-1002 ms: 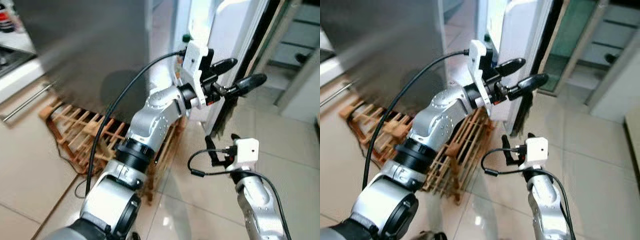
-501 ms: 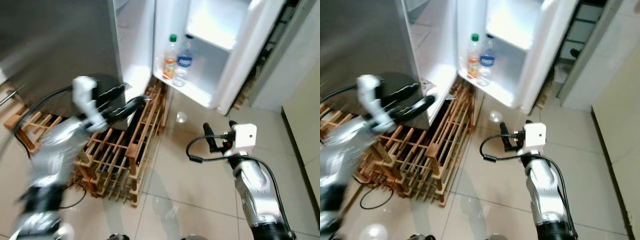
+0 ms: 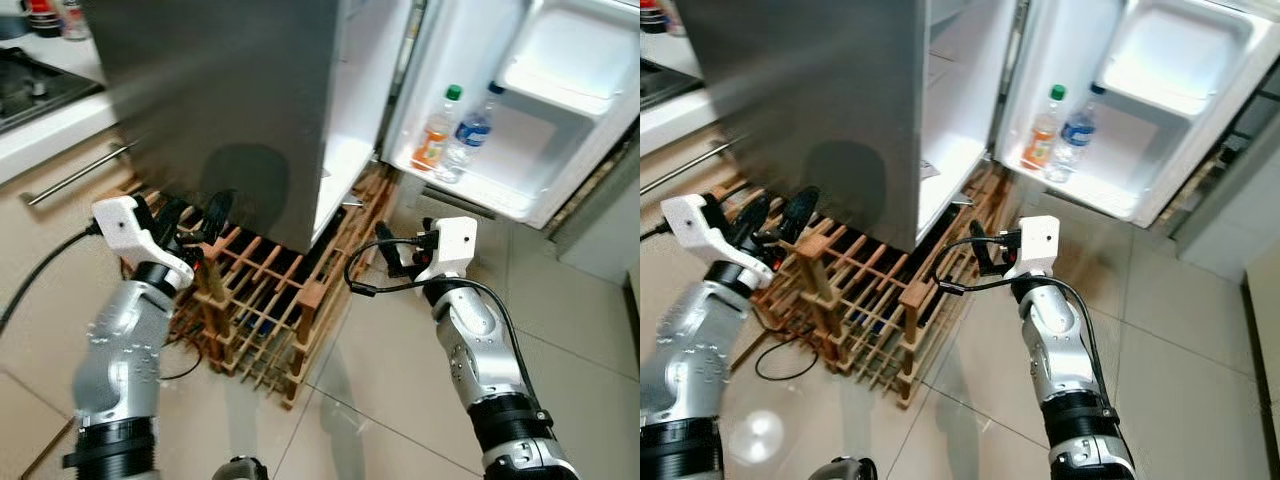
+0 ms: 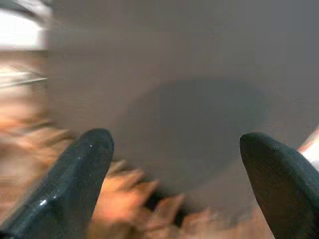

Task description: Restocking fridge

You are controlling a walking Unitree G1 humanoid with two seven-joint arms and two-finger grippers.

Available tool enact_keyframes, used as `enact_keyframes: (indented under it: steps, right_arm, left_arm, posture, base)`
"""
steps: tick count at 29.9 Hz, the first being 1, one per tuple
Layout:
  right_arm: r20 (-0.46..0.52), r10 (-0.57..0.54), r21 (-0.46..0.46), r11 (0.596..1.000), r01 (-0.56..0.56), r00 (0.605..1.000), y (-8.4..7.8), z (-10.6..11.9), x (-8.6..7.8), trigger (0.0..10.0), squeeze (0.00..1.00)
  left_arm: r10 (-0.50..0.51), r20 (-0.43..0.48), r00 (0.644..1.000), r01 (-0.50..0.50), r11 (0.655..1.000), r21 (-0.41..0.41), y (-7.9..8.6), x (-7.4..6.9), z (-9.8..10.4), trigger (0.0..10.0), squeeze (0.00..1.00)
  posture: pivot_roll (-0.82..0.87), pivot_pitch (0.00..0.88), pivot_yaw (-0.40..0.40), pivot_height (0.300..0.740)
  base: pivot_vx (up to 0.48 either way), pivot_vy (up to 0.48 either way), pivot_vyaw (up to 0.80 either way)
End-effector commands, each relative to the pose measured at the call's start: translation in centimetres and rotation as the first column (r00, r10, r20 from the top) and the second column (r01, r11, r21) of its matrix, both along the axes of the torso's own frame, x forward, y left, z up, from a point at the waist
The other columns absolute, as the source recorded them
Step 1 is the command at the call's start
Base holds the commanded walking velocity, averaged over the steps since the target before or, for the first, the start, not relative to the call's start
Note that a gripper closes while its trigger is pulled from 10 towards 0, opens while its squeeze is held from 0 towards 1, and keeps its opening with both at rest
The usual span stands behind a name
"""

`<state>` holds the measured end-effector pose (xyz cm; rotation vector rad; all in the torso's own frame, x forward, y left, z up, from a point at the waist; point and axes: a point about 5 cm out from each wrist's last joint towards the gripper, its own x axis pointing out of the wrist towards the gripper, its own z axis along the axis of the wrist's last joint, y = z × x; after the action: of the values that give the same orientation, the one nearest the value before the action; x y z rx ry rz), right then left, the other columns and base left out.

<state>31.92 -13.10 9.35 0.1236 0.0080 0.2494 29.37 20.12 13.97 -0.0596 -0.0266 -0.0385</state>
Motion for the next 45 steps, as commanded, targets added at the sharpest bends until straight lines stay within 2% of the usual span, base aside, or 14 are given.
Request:
enact_keyframes:
  steps: [1,2,4,8,12,14,18,20,21,25,28,33,39,45]
  right_arm:
    - [-0.011,-0.03,0.021,0.999,0.03,0.999,-0.6,-0.3,-0.1,10.0,0.0]
    - [-0.014,-0.031,0.025,0.999,0.031,0.999,-0.6,-0.5,-0.2,10.0,0.0]
    - [-0.015,-0.023,0.021,1.0,0.023,1.0,-0.4,-0.7,-0.6,10.0,0.0]
    - [-0.026,0.017,0.008,1.0,-0.016,1.0,0.0,-1.0,-1.2,10.0,0.0]
    - [-0.045,0.07,-0.033,0.997,-0.072,0.997,0.6,-1.7,-1.2,10.0,0.0]
    - [-0.046,0.068,-0.024,0.997,-0.069,0.997,0.6,-1.5,-0.5,10.0,0.0]
    - [-0.024,0.06,-0.015,0.998,-0.06,0.998,0.7,-0.4,0.7,10.0,0.0]
    - [0.007,0.049,-0.004,0.999,-0.049,0.999,0.8,0.4,1.3,10.0,0.0]
    - [0.02,0.037,0.006,0.999,-0.037,0.999,0.7,0.9,1.8,10.0,0.0]
    - [0.02,0.019,0.034,0.999,-0.019,1.0,0.9,0.9,2.2,10.0,0.0]
    - [0.03,0.018,0.065,0.998,-0.02,0.999,1.5,1.2,2.4,10.0,0.0]
    - [0.044,0.07,0.06,0.996,-0.072,0.997,2.6,1.4,2.5,10.0,0.0]
    - [0.056,0.086,0.052,0.995,-0.088,0.995,2.4,1.7,2.7,10.0,0.0]
    - [0.063,0.098,0.052,0.994,-0.101,0.993,2.7,2.0,3.1,10.0,0.0]
  left_arm:
    - [0.075,-0.004,0.997,-0.074,0.992,0.106,-0.2,0.3,-0.2,10.0,0.0]
    - [0.092,-0.011,0.996,-0.091,0.993,0.069,0.0,0.3,-0.3,10.0,0.0]
    - [0.123,-0.007,0.992,-0.121,0.988,0.101,0.3,0.2,-0.4,10.0,0.0]
    - [0.173,0.025,0.985,-0.174,0.981,0.087,0.5,-0.1,-0.1,10.0,0.0]
    - [0.173,0.06,0.983,-0.179,0.976,0.123,0.1,0.2,-0.2,10.0,0.0]
    - [0.209,0.083,0.974,-0.216,0.972,0.087,0.6,0.6,0.5,10.0,0.0]
    - [0.206,0.1,0.973,-0.215,0.972,0.095,0.6,1.1,1.3,10.0,0.0]
    - [0.192,0.114,0.975,-0.207,0.969,0.136,0.6,0.9,1.6,10.0,0.0]
    - [0.19,0.124,0.974,-0.211,0.959,0.188,0.6,0.9,1.7,10.0,0.0]
    - [0.203,0.107,0.973,-0.221,0.954,0.204,0.6,0.8,1.1,10.0,0.0]
    - [0.186,0.097,0.978,-0.201,0.96,0.195,-0.2,0.8,1.2,10.0,0.0]
    - [0.171,0.097,0.981,-0.185,0.967,0.174,-1.3,1.4,1.4,10.0,0.0]
    - [0.18,0.083,0.98,-0.192,0.964,0.182,-2.0,1.5,1.3,10.0,0.0]
    - [0.258,0.071,0.963,-0.268,0.934,0.237,-1.2,1.7,1.2,10.0,0.0]
  posture:
    - [-0.07,0.0,-0.048,0.74]
    - [-0.08,0.0,-0.044,0.74]
    - [-0.08,0.0,-0.048,0.74]
    - [-0.06,0.0,-0.102,0.74]
    - [-0.03,0.0,-0.129,0.74]
    - [0.01,0.0,-0.142,0.74]
    - [0.02,0.0,-0.138,0.74]
    - [0.03,0.0,-0.131,0.74]
    - [0.04,0.0,-0.116,0.74]
    - [0.04,0.0,-0.104,0.74]
    - [0.05,0.0,-0.097,0.74]
    - [0.04,0.0,-0.106,0.74]
    - [0.04,0.0,-0.111,0.74]
    - [0.03,0.0,-0.114,0.74]
  base:
    - [0.0,0.0,0.68]
    - [0.0,0.0,0.68]
    - [0.0,0.0,0.66]
    - [0.0,0.0,0.67]
    - [0.0,0.0,0.66]
    - [0.0,0.0,0.66]
    - [0.0,0.0,0.65]
    - [0.0,0.0,0.63]
    - [0.0,0.0,0.61]
    - [0.0,0.0,0.6]
    - [0.0,0.0,0.6]
    - [0.0,0.0,0.59]
    - [0.0,-0.32,0.58]
    - [0.0,-0.48,0.55]
